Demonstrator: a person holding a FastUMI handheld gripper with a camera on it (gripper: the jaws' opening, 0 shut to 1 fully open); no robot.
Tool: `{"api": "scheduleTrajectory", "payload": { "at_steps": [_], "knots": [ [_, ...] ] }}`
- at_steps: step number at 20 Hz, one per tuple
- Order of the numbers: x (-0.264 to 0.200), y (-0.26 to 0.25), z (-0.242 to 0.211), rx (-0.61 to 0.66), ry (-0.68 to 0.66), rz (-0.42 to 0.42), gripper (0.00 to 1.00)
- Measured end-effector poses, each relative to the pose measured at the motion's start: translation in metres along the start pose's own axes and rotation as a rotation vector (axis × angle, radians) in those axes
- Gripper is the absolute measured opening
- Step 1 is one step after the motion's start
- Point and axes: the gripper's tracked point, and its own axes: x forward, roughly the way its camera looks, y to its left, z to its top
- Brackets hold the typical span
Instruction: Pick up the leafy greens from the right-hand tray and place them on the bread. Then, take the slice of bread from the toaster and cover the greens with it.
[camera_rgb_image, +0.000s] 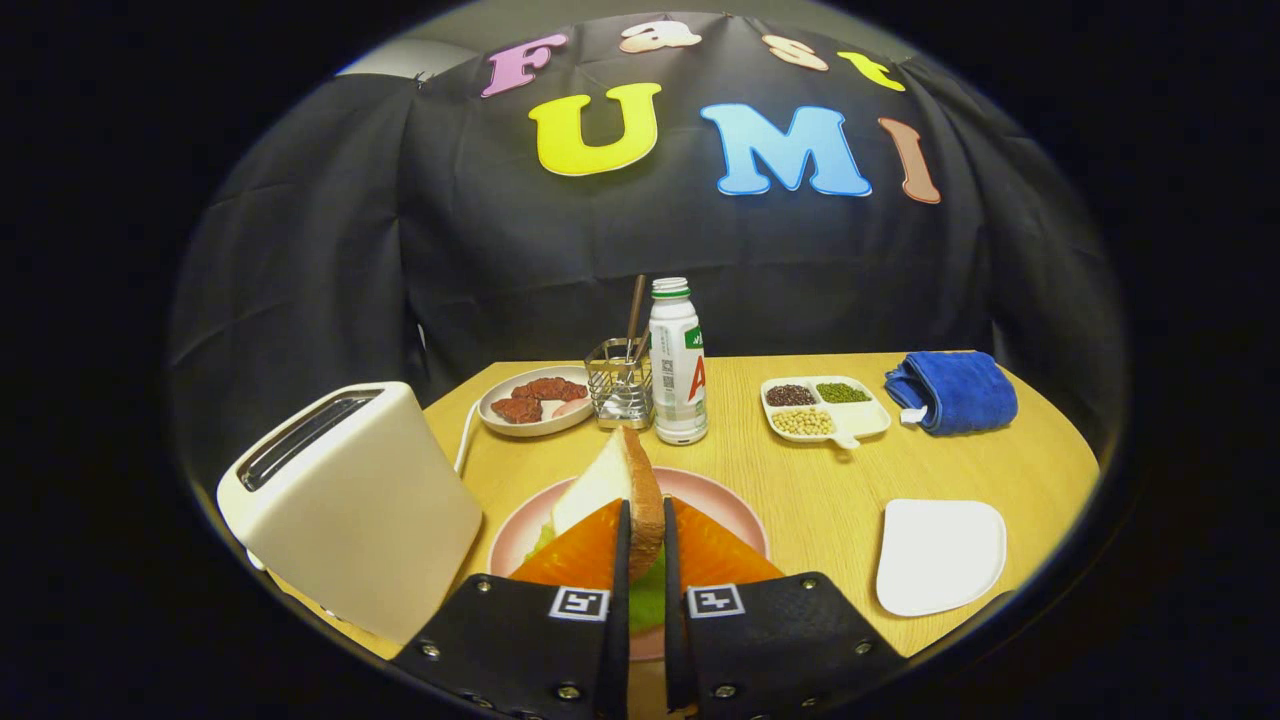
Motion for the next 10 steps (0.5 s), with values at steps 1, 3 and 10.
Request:
{"api": "scheduleTrajectory", "payload": {
  "at_steps": [1,3,10],
  "knots": [
    [0.001,-0.003,-0.002,-0.007,0.004,-0.002,0.15],
    [0.001,-0.006,-0.005,-0.009,0.011,0.003,0.20],
    [-0.005,-0.026,0.006,0.017,-0.011,0.009,0.33]
  ]
}}
